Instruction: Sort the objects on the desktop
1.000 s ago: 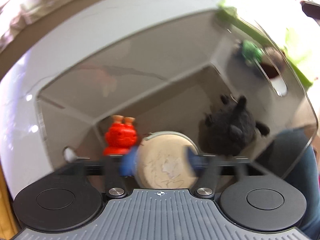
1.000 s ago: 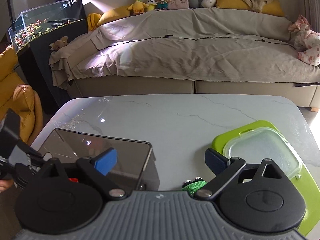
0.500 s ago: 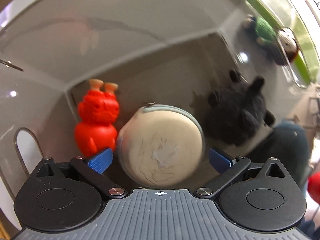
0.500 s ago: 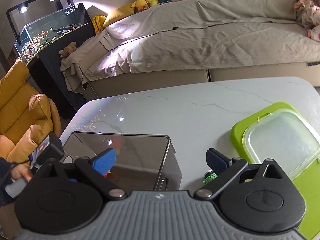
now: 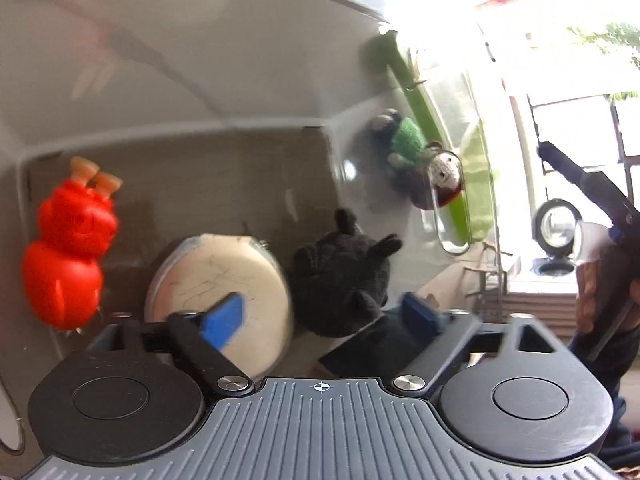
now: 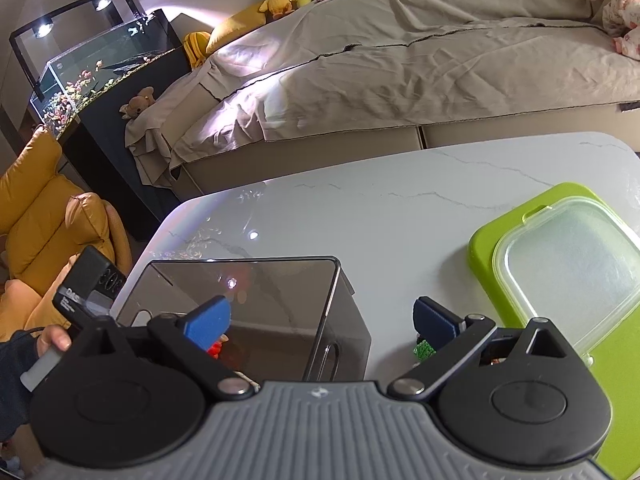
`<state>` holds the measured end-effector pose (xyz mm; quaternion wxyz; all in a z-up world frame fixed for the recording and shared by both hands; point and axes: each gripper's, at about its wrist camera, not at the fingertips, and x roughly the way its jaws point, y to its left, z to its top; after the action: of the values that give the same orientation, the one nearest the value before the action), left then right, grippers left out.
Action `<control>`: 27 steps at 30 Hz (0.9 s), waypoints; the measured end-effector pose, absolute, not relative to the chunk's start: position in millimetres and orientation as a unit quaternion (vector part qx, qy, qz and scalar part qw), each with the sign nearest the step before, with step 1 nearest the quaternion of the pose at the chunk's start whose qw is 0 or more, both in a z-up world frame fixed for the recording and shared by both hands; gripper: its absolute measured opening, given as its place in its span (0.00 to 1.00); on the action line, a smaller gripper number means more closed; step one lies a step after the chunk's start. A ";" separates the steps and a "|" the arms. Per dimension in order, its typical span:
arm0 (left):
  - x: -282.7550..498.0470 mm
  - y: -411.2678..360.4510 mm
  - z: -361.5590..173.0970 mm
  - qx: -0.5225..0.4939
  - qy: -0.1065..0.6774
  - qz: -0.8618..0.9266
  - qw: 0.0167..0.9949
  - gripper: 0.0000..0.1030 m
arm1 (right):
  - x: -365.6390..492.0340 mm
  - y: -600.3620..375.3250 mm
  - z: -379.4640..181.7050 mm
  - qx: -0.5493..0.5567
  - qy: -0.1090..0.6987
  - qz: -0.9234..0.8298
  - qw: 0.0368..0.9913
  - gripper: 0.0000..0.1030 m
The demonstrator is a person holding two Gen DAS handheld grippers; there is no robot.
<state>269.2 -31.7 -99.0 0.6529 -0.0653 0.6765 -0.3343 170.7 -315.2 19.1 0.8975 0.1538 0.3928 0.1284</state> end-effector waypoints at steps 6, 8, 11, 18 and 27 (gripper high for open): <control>255.6 -69.4 -76.8 -0.017 0.660 -0.350 0.665 0.97 | 169.2 -308.8 22.1 0.145 0.389 0.131 0.900 0.96; 252.6 -88.3 -71.7 -0.019 0.641 -0.364 0.675 1.00 | 168.2 -309.4 24.1 0.145 0.386 0.131 0.902 0.97; 248.4 -122.6 -74.3 0.022 0.632 -0.389 0.670 1.00 | 166.2 -311.5 27.1 0.150 0.382 0.130 0.902 0.97; 242.2 -173.0 -88.6 0.209 0.628 -0.424 0.618 1.00 | 158.5 -321.2 32.6 0.160 0.375 0.124 0.905 0.97; 248.2 -178.8 -133.6 0.181 0.701 -0.373 0.580 0.72 | 153.0 -345.6 24.7 0.202 0.379 0.106 0.897 0.98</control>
<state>248.2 -178.8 -133.6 0.5803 0.1814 0.7008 -0.3732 153.0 -345.6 24.7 0.8968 0.2023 0.3787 0.1064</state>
